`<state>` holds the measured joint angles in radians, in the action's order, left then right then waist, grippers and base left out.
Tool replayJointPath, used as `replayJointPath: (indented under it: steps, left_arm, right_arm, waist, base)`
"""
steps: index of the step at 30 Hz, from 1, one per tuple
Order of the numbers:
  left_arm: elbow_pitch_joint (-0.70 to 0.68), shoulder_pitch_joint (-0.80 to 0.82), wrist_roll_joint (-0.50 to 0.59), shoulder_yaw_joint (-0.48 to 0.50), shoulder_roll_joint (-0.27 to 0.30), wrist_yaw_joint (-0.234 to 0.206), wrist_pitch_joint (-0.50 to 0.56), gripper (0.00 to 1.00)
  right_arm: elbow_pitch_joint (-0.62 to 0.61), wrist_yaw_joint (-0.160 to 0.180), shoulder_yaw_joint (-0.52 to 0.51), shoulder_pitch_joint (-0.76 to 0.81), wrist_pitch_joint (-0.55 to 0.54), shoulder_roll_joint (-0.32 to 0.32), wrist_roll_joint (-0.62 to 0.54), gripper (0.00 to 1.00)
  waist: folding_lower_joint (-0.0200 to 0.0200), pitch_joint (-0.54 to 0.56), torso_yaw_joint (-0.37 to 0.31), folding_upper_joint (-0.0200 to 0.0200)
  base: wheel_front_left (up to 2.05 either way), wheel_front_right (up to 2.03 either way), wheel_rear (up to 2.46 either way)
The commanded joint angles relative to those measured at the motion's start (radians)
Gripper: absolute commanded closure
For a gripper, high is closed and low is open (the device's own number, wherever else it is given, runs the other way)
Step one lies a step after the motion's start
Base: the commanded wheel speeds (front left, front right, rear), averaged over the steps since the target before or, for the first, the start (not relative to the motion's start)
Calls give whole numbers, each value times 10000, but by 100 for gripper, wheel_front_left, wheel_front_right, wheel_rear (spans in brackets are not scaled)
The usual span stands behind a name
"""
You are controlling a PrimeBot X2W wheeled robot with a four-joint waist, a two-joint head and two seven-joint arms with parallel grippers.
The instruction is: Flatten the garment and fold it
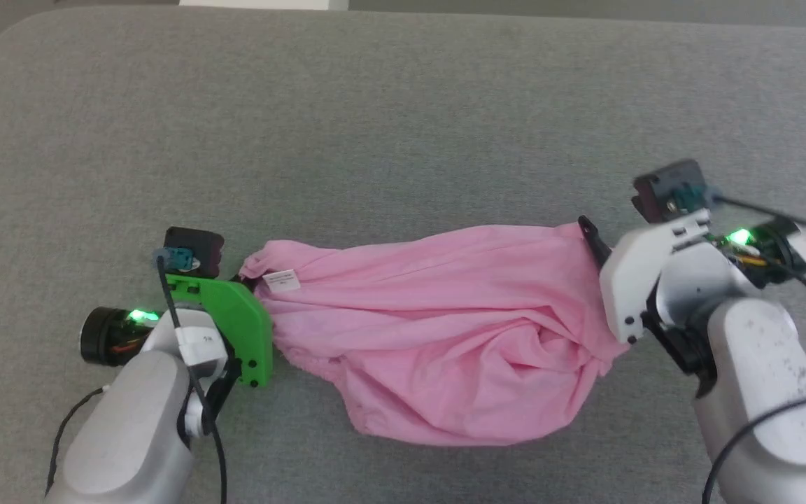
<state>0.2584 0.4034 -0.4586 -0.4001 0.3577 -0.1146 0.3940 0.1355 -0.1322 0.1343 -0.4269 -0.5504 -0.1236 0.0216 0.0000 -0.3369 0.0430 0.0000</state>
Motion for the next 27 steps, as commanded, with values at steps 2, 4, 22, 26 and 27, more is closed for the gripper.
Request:
replayJointPath:
  steps: [2,4,22,26,27]
  left_arm:
    - [209,61,-19,-118,-143,68,-29,100]
    - [250,139,-31,-183,-244,102,-78,100]
    - [393,295,-57,-69,-472,217,-1773,100]
    - [172,104,-130,149,-452,159,-2425,100]
    - [61,42,-188,229,-455,160,-2607,100]
  right_arm:
    - [406,15,305,-451,-623,-184,178,0]
    - [721,15,595,-684,-1171,-336,301,0]
    - [329,15,533,-657,941,-576,389,100]
    - [-532,15,86,112,2347,-355,294,100]
    - [-766,15,-7,379,2633,-287,299,100]
  waist:
    - [0,-212,303,0]
    - [0,-265,413,0]
    - [0,90,374,0]
    - [0,459,247,0]
    - [0,567,200,0]
  base:
    - [0,0,0]
    - [0,0,0]
    - [0,0,0]
    - [0,0,0]
    - [0,0,0]
